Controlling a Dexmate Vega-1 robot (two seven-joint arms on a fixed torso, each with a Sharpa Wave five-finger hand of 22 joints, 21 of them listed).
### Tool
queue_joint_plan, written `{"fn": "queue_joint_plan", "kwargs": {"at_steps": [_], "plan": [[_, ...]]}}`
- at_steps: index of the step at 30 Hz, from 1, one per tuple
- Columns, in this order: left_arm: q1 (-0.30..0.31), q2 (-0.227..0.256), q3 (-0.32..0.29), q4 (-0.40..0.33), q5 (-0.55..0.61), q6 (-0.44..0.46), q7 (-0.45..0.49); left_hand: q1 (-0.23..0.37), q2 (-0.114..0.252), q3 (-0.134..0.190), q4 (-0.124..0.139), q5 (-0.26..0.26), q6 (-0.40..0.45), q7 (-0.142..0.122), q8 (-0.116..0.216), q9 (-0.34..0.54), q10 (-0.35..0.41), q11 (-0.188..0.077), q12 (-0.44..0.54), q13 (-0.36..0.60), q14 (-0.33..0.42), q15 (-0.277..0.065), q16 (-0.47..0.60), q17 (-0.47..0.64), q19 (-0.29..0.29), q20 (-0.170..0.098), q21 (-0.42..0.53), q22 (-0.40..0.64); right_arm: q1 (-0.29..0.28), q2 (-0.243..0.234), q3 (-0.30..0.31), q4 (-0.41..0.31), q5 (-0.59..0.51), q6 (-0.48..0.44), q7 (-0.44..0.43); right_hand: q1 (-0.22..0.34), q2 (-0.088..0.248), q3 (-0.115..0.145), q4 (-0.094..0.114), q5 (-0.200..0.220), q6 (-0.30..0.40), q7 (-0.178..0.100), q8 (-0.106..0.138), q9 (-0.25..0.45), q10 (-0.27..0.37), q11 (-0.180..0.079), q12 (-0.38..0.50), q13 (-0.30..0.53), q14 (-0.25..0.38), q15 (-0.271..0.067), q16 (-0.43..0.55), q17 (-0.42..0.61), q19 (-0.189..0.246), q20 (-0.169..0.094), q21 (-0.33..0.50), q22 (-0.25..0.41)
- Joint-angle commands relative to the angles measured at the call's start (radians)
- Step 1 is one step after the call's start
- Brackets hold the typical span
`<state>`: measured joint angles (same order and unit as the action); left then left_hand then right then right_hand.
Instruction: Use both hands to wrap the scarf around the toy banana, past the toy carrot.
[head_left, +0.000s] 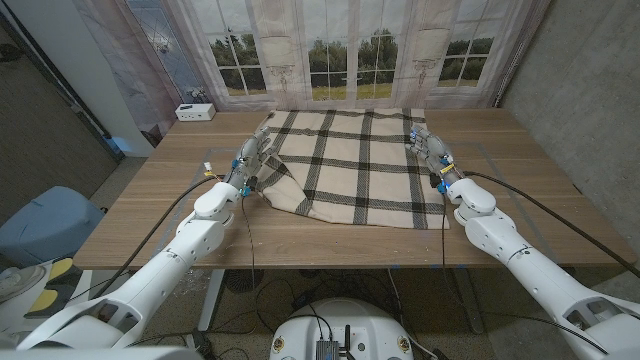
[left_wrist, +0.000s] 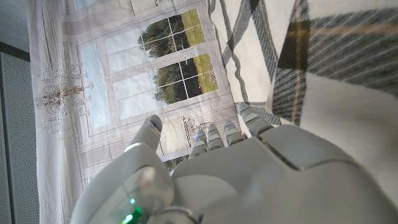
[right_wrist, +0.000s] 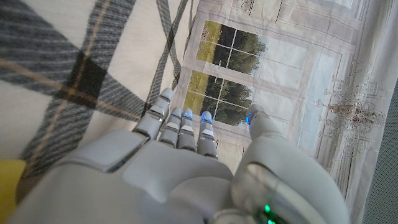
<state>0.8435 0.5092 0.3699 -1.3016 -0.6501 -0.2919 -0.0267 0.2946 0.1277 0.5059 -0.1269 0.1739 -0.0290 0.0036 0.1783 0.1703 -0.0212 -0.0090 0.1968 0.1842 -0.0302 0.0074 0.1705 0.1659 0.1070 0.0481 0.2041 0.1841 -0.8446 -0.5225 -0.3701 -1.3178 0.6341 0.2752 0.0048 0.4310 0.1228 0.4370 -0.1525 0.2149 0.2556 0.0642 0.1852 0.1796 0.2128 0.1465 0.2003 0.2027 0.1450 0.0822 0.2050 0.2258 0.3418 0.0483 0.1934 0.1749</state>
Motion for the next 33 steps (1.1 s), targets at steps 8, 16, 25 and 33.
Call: {"fn": "queue_joint_plan", "kwargs": {"at_steps": [8, 16, 25, 33], "plan": [[0.006, 0.001, -0.001, -0.001, -0.006, 0.001, -0.006, 0.010, 0.001, 0.004, -0.002, 0.007, -0.003, -0.001, 0.005, 0.004, -0.007, 0.000, 0.005, 0.004, -0.009, 0.001, 0.006, 0.003, 0.010, 0.005, 0.005, 0.003, -0.023, -0.066, -0.013, -0.122, -0.094, -0.120, -0.139, 0.016, 0.005, 0.006, -0.001, 0.006, 0.008, -0.003, 0.007, 0.004, 0.011, -0.004, 0.005, 0.005, 0.009, 0.000, 0.005, 0.004, 0.004, 0.004, 0.004, 0.001], [0.004, -0.001, 0.000, 0.003, -0.006, -0.001, -0.011, 0.010, 0.001, 0.004, -0.002, 0.007, 0.003, -0.004, 0.006, 0.004, -0.007, 0.000, 0.005, 0.004, -0.008, 0.001, 0.006, 0.003, 0.012, 0.008, 0.006, 0.003, -0.034, -0.114, -0.021, -0.212, -0.165, -0.231, -0.237, 0.019, 0.007, 0.007, -0.002, 0.007, 0.012, -0.005, 0.008, 0.004, 0.014, -0.009, 0.007, 0.005, 0.008, 0.001, 0.005, 0.002, 0.001, 0.010, 0.004, 0.001], [0.004, -0.001, 0.001, 0.002, -0.007, 0.002, -0.010, 0.009, 0.001, 0.003, -0.002, 0.006, 0.009, -0.003, 0.008, 0.004, -0.007, 0.000, 0.005, 0.004, -0.007, 0.001, 0.007, 0.003, 0.013, 0.010, 0.007, 0.003, -0.048, -0.160, -0.025, -0.311, -0.232, -0.384, -0.342, 0.027, 0.011, 0.009, -0.004, 0.009, 0.026, -0.015, 0.012, 0.004, 0.022, -0.010, 0.009, 0.005, 0.013, -0.003, 0.008, 0.000, -0.006, 0.016, 0.002, 0.001], [0.001, -0.001, 0.004, 0.000, -0.005, 0.007, -0.010, 0.008, 0.001, 0.003, -0.002, 0.006, 0.014, -0.003, 0.009, 0.005, -0.007, 0.001, 0.005, 0.004, -0.006, 0.002, 0.007, 0.003, 0.014, 0.012, 0.007, 0.003, -0.056, -0.190, -0.033, -0.388, -0.282, -0.532, -0.419, 0.034, 0.015, 0.011, -0.005, 0.011, 0.040, -0.016, 0.016, 0.004, 0.029, -0.015, 0.012, 0.005, 0.021, -0.009, 0.011, -0.002, -0.008, 0.019, 0.002, 0.001]]}}
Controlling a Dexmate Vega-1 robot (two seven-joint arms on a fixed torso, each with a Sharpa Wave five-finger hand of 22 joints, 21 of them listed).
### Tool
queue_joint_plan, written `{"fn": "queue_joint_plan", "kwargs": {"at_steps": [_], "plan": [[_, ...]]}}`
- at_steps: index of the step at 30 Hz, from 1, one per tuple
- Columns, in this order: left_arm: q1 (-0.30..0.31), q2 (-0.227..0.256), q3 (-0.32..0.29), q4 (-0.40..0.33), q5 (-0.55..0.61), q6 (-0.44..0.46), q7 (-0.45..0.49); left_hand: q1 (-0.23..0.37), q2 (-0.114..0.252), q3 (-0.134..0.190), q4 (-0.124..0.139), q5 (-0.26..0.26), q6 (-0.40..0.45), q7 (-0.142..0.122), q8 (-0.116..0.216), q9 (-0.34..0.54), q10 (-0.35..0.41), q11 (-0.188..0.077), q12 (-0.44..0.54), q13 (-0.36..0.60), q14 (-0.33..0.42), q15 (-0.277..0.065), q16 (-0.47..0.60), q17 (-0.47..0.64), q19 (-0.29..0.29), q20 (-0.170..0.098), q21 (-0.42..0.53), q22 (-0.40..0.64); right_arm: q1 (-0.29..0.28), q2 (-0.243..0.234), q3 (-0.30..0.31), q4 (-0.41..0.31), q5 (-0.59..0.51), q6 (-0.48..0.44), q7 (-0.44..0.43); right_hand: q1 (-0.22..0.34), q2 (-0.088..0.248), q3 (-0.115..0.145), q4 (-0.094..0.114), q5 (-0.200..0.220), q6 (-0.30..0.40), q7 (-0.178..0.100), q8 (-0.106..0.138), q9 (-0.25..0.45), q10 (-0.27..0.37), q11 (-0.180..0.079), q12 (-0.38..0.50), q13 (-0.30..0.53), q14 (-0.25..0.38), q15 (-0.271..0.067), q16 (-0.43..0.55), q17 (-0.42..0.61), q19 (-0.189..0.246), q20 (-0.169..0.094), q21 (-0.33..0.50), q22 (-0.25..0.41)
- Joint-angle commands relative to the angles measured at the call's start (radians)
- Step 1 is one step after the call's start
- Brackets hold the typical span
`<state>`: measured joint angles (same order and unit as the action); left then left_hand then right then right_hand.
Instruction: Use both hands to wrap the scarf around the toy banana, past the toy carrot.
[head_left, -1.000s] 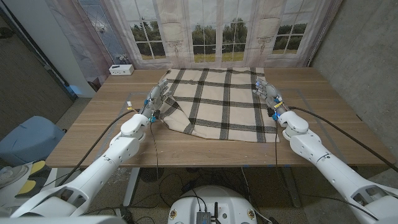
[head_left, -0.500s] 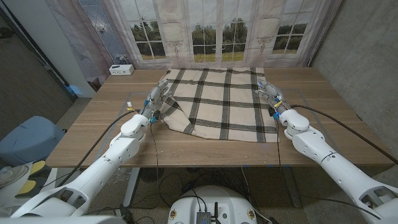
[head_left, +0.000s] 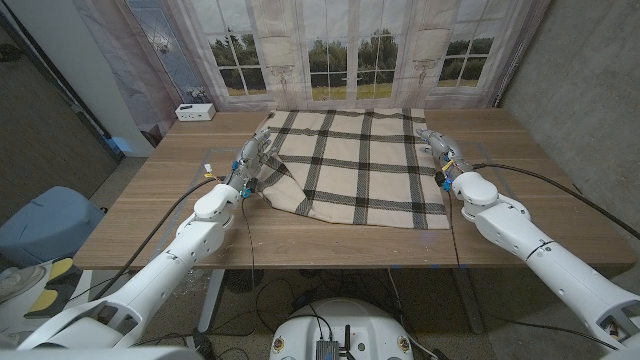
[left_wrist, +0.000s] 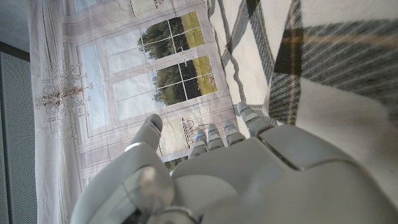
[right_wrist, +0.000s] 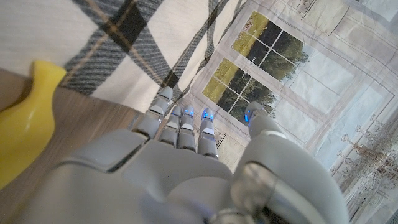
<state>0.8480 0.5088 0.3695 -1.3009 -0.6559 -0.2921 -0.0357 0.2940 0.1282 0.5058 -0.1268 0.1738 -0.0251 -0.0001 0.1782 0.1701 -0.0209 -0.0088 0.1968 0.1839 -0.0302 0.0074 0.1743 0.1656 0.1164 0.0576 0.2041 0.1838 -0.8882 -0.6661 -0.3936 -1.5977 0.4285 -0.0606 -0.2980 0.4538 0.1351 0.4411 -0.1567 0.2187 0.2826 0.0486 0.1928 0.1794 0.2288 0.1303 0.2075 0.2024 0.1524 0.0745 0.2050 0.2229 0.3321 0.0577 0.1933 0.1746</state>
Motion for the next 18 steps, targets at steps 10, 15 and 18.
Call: {"fn": "queue_joint_plan", "kwargs": {"at_steps": [10, 15, 18], "plan": [[-0.009, 0.003, 0.009, -0.006, 0.004, 0.017, -0.003, 0.008, 0.001, 0.003, -0.002, 0.006, 0.014, -0.003, 0.009, 0.005, -0.007, 0.002, 0.006, 0.004, -0.005, 0.001, 0.004, 0.004, 0.005, 0.006, 0.007, 0.003, -0.012, -0.074, -0.023, -0.193, -0.121, -0.390, -0.182, 0.018, 0.008, 0.010, -0.002, 0.009, 0.020, -0.006, 0.009, 0.005, 0.020, -0.001, 0.007, 0.005, 0.020, -0.007, 0.013, 0.000, 0.001, 0.010, 0.003, 0.002], [-0.010, 0.003, 0.011, -0.008, 0.004, 0.022, -0.005, 0.007, 0.001, 0.003, -0.002, 0.006, 0.016, -0.003, 0.009, 0.005, -0.007, 0.000, 0.006, 0.004, -0.005, 0.001, 0.003, 0.004, 0.005, 0.008, 0.008, 0.003, -0.015, -0.085, -0.026, -0.231, -0.135, -0.470, -0.205, 0.023, 0.011, 0.012, -0.003, 0.010, 0.028, -0.011, 0.011, 0.005, 0.024, -0.004, 0.008, 0.005, 0.026, -0.011, 0.015, -0.002, 0.001, 0.011, 0.003, 0.001], [-0.009, 0.005, 0.011, -0.012, 0.005, 0.024, -0.004, 0.007, 0.001, 0.003, -0.002, 0.006, 0.017, -0.002, 0.009, 0.005, -0.006, 0.002, 0.006, 0.004, -0.006, 0.001, 0.003, 0.004, 0.006, 0.008, 0.008, 0.003, -0.014, -0.089, -0.029, -0.250, -0.141, -0.519, -0.215, 0.027, 0.012, 0.013, -0.004, 0.010, 0.033, -0.012, 0.012, 0.005, 0.028, -0.007, 0.009, 0.005, 0.028, -0.013, 0.016, -0.002, 0.001, 0.011, 0.003, 0.001]]}}
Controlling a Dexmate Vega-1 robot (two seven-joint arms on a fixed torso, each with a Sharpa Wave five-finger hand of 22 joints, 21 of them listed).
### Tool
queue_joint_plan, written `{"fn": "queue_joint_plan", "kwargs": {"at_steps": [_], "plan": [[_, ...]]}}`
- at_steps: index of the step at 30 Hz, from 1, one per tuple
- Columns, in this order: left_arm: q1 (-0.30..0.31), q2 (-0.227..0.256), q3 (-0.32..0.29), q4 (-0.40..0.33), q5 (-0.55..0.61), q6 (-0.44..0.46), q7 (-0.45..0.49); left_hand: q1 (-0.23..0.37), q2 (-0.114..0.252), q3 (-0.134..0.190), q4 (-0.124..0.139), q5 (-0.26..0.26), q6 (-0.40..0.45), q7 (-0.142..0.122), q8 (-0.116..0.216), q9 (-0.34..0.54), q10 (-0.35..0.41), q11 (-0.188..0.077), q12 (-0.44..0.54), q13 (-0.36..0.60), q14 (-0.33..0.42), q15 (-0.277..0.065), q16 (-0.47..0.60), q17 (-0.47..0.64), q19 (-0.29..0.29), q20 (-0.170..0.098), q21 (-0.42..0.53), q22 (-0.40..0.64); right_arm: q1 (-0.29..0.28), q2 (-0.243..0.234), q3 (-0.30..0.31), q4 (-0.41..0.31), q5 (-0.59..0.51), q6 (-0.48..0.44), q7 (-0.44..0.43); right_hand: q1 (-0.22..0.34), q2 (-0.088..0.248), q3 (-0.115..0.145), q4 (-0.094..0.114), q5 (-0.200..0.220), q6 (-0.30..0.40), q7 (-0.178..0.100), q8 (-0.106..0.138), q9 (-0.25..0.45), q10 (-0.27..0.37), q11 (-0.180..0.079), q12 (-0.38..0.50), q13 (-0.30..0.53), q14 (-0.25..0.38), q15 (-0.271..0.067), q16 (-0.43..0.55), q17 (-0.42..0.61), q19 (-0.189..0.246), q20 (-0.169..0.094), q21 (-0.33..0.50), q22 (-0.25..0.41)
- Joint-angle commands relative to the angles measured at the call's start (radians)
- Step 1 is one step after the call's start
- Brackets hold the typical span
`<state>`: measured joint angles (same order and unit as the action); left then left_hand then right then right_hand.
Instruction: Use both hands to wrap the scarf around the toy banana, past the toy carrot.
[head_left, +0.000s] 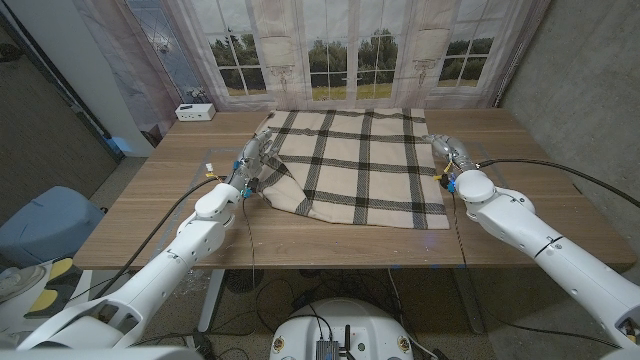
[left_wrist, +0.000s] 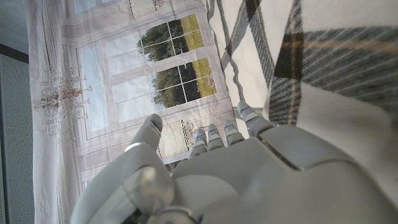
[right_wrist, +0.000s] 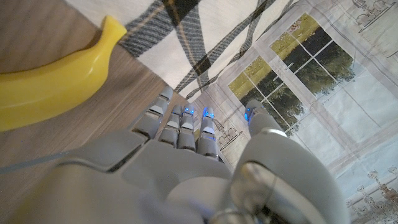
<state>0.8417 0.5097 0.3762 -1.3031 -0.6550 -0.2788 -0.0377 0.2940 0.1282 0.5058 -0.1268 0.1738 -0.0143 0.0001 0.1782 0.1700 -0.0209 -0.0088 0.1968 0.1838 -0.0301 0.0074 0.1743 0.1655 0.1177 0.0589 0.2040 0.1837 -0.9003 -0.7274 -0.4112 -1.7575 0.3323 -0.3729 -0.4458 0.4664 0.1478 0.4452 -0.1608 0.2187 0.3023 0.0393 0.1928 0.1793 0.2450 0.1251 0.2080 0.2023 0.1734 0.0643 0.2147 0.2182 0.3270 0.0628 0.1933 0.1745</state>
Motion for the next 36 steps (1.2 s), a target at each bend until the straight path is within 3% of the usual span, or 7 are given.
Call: {"fn": "queue_joint_plan", "kwargs": {"at_steps": [1, 36], "plan": [[-0.002, 0.005, 0.005, -0.012, 0.004, 0.012, -0.001, 0.007, 0.001, 0.003, -0.002, 0.006, 0.007, -0.003, 0.009, 0.005, -0.007, 0.002, 0.006, 0.005, -0.006, 0.002, 0.003, 0.004, 0.005, 0.007, 0.008, 0.003, -0.001, -0.030, -0.013, -0.096, -0.047, -0.223, -0.070, 0.015, -0.001, 0.009, 0.000, 0.010, 0.014, -0.003, 0.012, 0.005, 0.012, -0.003, 0.008, 0.005, 0.009, -0.003, 0.007, 0.002, 0.008, 0.005, 0.004, 0.001], [0.006, 0.015, 0.014, -0.037, 0.002, 0.025, -0.018, 0.004, 0.001, 0.002, -0.002, 0.006, 0.020, -0.009, 0.010, 0.005, -0.006, 0.003, 0.007, 0.005, -0.006, 0.002, 0.003, 0.004, 0.006, 0.014, 0.008, 0.004, 0.022, -0.038, -0.067, -0.239, -0.099, -0.670, -0.141, 0.072, 0.008, 0.031, -0.014, 0.017, 0.060, -0.021, 0.016, 0.006, 0.043, -0.022, 0.013, 0.004, 0.039, -0.042, 0.013, -0.007, 0.025, -0.007, 0.009, 0.001]]}}
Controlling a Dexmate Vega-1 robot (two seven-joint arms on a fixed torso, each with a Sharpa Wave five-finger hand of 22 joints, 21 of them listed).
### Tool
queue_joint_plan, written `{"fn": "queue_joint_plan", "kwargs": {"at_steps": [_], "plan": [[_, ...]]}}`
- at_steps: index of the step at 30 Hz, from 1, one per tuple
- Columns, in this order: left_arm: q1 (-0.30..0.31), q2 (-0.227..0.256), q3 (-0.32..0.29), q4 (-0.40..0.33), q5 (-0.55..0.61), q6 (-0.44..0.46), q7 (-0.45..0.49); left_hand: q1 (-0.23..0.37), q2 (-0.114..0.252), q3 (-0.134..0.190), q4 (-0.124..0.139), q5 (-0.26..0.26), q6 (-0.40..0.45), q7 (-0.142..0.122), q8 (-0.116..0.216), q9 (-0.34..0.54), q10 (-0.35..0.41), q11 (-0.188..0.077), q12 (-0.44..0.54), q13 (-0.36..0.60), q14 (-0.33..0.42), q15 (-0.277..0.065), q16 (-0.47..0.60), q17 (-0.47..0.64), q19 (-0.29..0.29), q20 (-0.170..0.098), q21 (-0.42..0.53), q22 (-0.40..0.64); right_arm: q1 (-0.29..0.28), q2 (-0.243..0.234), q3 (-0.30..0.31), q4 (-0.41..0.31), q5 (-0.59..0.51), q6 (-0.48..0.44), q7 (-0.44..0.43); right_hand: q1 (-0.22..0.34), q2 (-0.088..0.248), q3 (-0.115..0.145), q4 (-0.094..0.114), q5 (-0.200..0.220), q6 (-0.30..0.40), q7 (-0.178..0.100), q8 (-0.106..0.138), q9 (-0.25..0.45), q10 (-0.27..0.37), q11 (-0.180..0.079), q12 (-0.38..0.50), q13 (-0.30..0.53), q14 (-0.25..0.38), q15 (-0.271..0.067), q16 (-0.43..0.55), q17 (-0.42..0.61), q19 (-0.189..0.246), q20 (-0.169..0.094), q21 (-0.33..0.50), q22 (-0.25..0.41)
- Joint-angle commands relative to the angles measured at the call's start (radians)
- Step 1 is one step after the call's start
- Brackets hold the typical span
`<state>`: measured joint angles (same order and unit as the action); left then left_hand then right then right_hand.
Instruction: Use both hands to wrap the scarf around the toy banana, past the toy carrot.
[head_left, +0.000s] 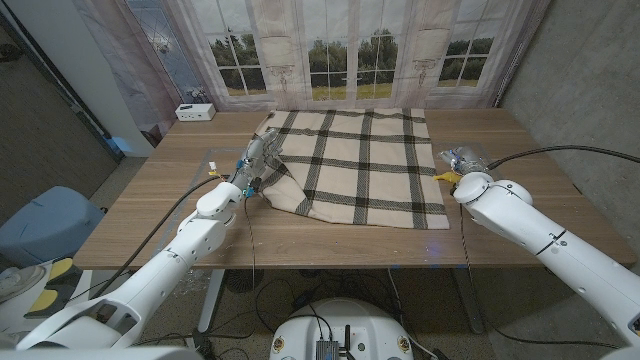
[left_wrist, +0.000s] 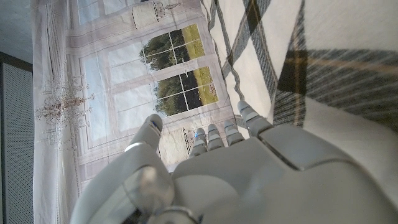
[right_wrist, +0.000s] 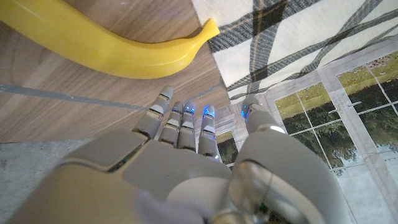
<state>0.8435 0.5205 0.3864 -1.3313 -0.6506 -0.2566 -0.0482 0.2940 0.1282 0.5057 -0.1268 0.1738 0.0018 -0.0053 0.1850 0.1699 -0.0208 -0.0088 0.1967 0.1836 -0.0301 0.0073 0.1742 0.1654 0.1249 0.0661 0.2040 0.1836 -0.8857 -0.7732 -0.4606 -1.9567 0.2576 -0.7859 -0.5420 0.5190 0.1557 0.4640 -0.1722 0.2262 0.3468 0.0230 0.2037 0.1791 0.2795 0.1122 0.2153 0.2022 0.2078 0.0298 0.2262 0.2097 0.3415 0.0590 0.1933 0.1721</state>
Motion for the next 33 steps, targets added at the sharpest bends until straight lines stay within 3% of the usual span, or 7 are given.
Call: {"fn": "queue_joint_plan", "kwargs": {"at_steps": [1, 11, 17, 33], "plan": [[0.005, 0.005, 0.003, -0.009, -0.003, 0.004, -0.009, 0.004, 0.001, 0.002, -0.002, 0.006, 0.005, -0.005, 0.003, 0.005, -0.006, 0.003, 0.007, 0.005, -0.005, 0.002, 0.003, 0.004, -0.001, 0.006, 0.008, 0.004, 0.009, 0.011, -0.020, -0.042, -0.027, -0.272, -0.050, 0.026, -0.001, 0.014, -0.004, 0.010, 0.020, -0.005, 0.006, 0.006, 0.008, -0.011, 0.005, 0.004, 0.005, -0.012, 0.001, 0.000, 0.012, -0.004, 0.010, 0.003], [0.005, -0.001, 0.006, -0.001, -0.006, -0.002, -0.016, 0.002, 0.000, 0.001, -0.001, 0.006, 0.007, -0.007, 0.002, 0.005, -0.006, 0.003, 0.007, 0.005, -0.006, 0.001, 0.003, 0.004, -0.001, 0.006, 0.008, 0.004, 0.040, 0.032, -0.052, -0.059, -0.045, -0.416, -0.068, 0.079, -0.003, 0.033, -0.014, 0.010, 0.048, -0.019, 0.008, 0.006, 0.017, -0.038, 0.003, 0.002, 0.013, -0.035, -0.002, -0.007, 0.019, -0.012, 0.011, 0.003], [0.000, -0.007, 0.008, 0.009, -0.006, -0.007, -0.019, 0.002, 0.001, 0.001, -0.001, 0.006, 0.008, -0.008, 0.002, 0.005, -0.006, 0.002, 0.007, 0.005, -0.006, 0.002, 0.003, 0.004, -0.002, 0.006, 0.008, 0.004, 0.088, 0.050, -0.092, -0.044, -0.056, -0.510, -0.064, 0.107, -0.011, 0.041, -0.019, 0.008, 0.054, -0.021, 0.008, 0.006, 0.022, -0.049, 0.003, 0.002, 0.013, -0.042, -0.005, -0.010, 0.023, -0.013, 0.012, 0.003], [-0.003, -0.006, 0.007, 0.007, -0.004, 0.003, -0.008, 0.000, 0.001, 0.001, 0.000, 0.006, 0.012, -0.014, 0.002, 0.006, -0.007, 0.005, 0.006, 0.005, -0.006, 0.002, 0.003, 0.004, -0.002, 0.006, 0.007, 0.004, 0.187, 0.063, -0.159, 0.040, -0.036, -0.575, 0.010, 0.154, -0.025, 0.048, -0.017, -0.003, 0.057, -0.028, 0.003, 0.007, 0.035, -0.055, 0.003, 0.001, 0.019, -0.049, -0.006, -0.013, 0.028, -0.011, 0.012, 0.004]]}}
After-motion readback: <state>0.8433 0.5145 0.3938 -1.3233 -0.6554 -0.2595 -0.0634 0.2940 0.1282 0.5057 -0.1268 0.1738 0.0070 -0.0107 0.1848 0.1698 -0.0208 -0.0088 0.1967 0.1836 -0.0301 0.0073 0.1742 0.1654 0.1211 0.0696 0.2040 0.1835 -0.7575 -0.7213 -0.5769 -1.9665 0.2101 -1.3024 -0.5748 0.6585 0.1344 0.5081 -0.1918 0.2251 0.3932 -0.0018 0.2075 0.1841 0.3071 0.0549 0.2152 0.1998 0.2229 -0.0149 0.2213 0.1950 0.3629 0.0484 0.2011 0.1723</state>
